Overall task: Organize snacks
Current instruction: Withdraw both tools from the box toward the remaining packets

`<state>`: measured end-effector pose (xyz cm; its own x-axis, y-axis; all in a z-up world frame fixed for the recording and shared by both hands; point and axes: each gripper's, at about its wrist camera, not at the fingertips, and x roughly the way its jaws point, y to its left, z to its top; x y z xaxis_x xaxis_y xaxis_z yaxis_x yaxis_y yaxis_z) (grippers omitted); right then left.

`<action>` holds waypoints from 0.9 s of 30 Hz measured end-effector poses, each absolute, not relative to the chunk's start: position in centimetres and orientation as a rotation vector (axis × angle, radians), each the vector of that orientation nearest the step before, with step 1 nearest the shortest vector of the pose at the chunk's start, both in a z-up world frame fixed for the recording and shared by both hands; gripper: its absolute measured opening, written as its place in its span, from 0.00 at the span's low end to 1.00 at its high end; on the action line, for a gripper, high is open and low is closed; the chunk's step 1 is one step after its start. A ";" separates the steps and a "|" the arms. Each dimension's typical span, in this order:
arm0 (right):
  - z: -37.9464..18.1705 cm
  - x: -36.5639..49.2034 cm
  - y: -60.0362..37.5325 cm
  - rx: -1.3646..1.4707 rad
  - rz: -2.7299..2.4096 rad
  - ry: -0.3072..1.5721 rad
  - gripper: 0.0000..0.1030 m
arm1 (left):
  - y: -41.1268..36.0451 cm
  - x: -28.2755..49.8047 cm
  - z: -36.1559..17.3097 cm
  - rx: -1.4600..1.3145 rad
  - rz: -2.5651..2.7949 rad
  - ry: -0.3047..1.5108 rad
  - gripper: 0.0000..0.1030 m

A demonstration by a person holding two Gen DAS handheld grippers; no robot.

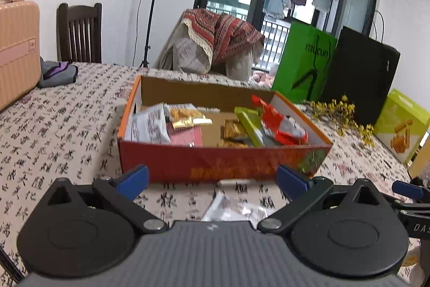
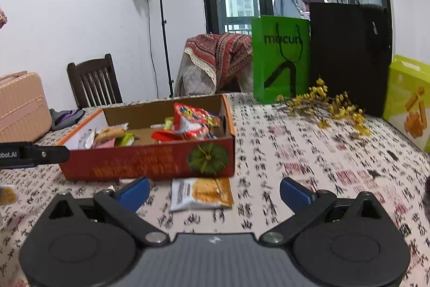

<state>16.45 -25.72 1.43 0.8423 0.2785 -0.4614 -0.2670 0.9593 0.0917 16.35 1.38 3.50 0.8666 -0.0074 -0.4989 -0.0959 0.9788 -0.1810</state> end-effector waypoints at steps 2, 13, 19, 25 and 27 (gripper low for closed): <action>1.0 16.1 -26.2 0.027 0.283 0.499 1.00 | 1.1 16.2 3.1 -0.200 0.043 0.536 1.00; -0.6 15.2 -27.9 0.058 0.270 0.540 1.00 | -0.3 16.1 1.1 -0.177 0.036 0.634 1.00; -1.2 15.7 -28.3 0.070 0.269 0.556 1.00 | -1.4 17.5 0.0 -0.156 0.039 0.696 1.00; -1.5 16.0 -28.8 0.076 0.254 0.564 1.00 | -3.6 19.5 -1.3 -0.061 -0.010 0.765 1.00; -1.5 16.0 -29.0 0.079 0.249 0.563 1.00 | -4.0 20.1 -1.8 -0.029 -0.008 0.778 1.00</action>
<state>16.00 -29.04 -1.52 0.8162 0.2553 -0.5184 -0.2121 0.9669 0.1422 20.06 -4.03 -1.78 0.7120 -0.0178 -0.7020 -0.0036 0.9996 -0.0290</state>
